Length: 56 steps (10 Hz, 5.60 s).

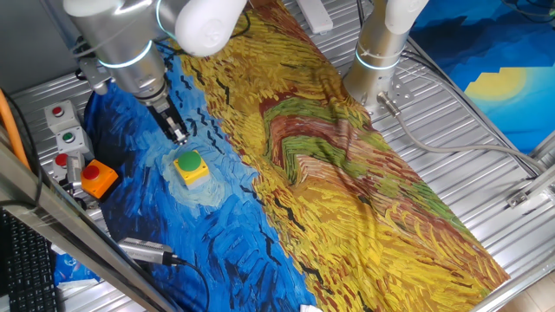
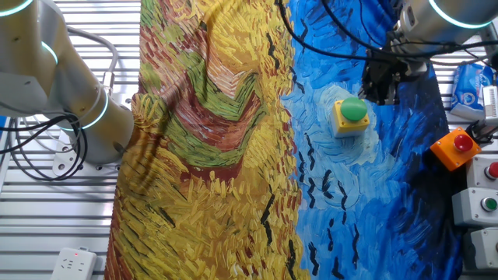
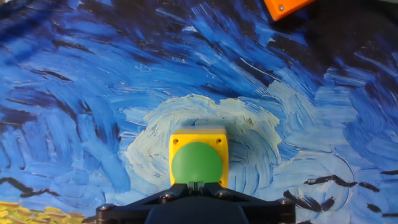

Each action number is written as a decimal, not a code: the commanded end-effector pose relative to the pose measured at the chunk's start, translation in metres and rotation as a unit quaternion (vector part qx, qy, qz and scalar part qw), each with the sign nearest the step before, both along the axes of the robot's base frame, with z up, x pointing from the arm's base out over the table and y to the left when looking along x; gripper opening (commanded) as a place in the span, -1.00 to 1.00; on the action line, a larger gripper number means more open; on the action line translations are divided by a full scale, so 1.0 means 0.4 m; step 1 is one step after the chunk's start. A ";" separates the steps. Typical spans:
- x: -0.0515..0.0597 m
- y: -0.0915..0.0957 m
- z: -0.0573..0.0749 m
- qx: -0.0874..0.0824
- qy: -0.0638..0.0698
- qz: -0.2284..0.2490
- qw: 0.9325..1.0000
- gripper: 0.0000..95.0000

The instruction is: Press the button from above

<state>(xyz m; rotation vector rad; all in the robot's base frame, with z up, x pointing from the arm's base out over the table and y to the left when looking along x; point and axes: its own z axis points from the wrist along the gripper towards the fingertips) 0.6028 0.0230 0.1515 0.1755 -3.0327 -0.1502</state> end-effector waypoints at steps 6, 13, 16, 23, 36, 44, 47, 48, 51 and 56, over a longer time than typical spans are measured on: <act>0.012 -0.004 -0.039 -0.003 -0.014 -0.006 1.000 -1.00; 0.029 -0.006 -0.100 -0.002 -0.019 -0.002 1.000 -1.00; 0.052 0.020 -0.083 -0.004 -0.009 -0.009 1.000 -1.00; -0.009 -0.003 -0.114 -0.004 -0.013 0.009 1.000 -1.00; -0.010 0.002 -0.120 -0.006 -0.015 0.002 1.000 -1.00; -0.006 0.002 -0.154 -0.011 -0.017 0.000 1.000 -1.00; -0.006 0.003 -0.155 -0.007 -0.018 0.002 1.000 -1.00; -0.005 0.005 -0.128 -0.007 -0.015 0.002 1.000 -1.00; -0.012 0.007 -0.076 -0.006 -0.013 0.002 1.000 -1.00; -0.013 0.007 -0.076 -0.006 -0.015 0.001 1.000 -1.00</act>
